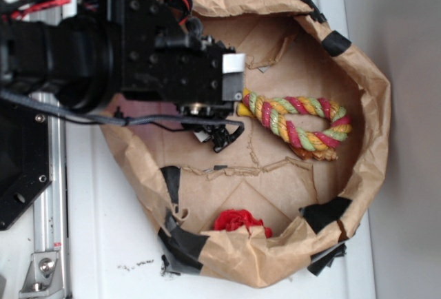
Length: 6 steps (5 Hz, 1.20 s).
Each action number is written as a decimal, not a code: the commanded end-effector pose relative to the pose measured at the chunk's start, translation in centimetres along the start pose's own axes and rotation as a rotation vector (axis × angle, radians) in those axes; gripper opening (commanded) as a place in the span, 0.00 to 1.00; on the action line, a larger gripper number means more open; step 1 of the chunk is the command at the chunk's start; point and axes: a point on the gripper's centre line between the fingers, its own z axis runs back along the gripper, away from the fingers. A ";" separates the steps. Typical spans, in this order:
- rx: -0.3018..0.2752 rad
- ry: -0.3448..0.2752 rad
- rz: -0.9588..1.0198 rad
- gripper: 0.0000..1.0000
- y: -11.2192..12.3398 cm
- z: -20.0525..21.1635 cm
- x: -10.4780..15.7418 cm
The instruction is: Grab the green sponge.
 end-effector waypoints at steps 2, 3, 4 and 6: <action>-0.022 -0.146 -0.121 1.00 2.3 1.0 0.9; -0.016 -0.148 -0.147 0.00 2.5 1.0 1.0; -0.018 -0.145 -0.157 0.00 2.5 1.1 1.2; -0.059 -0.137 -0.134 0.16 3.3 2.4 1.2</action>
